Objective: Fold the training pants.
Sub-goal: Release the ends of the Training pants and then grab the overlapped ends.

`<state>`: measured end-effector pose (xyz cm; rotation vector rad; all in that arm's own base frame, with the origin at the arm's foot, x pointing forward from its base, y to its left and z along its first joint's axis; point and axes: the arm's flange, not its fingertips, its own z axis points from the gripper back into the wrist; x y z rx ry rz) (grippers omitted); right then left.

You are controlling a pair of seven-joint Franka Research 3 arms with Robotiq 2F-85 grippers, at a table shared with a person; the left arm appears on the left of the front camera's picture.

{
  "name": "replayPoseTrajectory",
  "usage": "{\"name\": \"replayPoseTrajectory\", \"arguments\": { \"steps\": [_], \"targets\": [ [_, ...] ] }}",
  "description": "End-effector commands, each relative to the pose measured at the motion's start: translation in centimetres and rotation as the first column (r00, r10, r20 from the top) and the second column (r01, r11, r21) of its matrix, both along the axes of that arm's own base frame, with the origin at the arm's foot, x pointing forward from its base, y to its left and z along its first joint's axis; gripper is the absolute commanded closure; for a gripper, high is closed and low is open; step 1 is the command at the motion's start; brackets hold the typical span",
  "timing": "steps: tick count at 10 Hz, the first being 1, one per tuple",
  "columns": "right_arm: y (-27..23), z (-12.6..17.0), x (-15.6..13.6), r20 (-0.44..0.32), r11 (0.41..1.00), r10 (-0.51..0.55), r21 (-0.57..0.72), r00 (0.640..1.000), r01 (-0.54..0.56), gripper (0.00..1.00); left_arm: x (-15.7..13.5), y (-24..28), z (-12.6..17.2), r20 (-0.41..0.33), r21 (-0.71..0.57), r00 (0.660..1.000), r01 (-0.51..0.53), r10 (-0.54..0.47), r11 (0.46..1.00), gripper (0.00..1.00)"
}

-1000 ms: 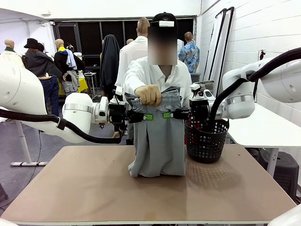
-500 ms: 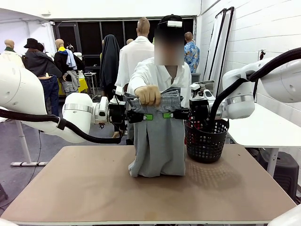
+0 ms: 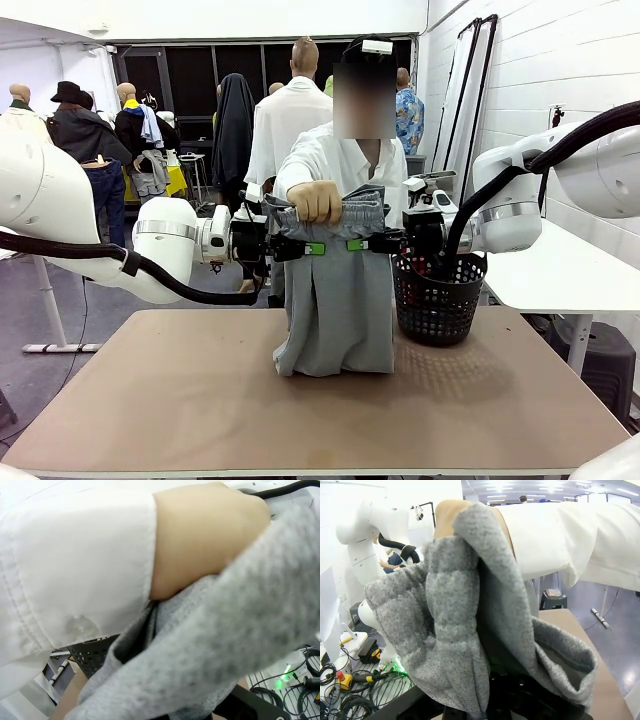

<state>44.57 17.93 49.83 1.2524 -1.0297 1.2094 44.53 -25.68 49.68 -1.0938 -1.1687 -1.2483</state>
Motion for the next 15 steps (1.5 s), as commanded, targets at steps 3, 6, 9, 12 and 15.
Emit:
{"name": "replayPoseTrajectory", "arguments": {
  "steps": [3, 6, 9, 12, 15],
  "targets": [
    [0.06, 0.19, -0.14, 0.004, 1.0, 0.002, 0.001, 1.0, -0.002, 1.0, -0.1, -0.07, 0.17, -0.002, -0.012, 1.0, -0.012, 0.012, 1.0, 1.0],
    [0.06, 0.19, -0.14, 0.004, 1.0, 0.002, 0.001, 1.0, -0.002, 1.0, -0.1, -0.07, 0.17, -0.002, -0.012, 1.0, -0.012, 0.012, 1.0, 1.0],
    [0.06, 0.19, -0.14, 0.004, 1.0, 0.002, 0.001, 1.0, -0.002, 1.0, -0.1, -0.07, 0.17, -0.002, -0.012, 1.0, -0.012, 0.012, 1.0, 1.0],
    [0.06, 0.19, -0.14, 0.004, 1.0, 0.002, 0.001, 1.0, -0.002, 1.0, -0.1, -0.07, 0.17, -0.002, -0.012, 1.0, -0.012, 0.012, 1.0, 1.0],
    [0.0, 0.0, 0.0, 0.0, 1.0, 0.0, 0.0, 1.0, 0.0, 1.0, 0.0, 0.0, 0.0, 0.0, 0.0, 1.0, 0.0, 0.0, 1.0, 1.0]
  ]
}}
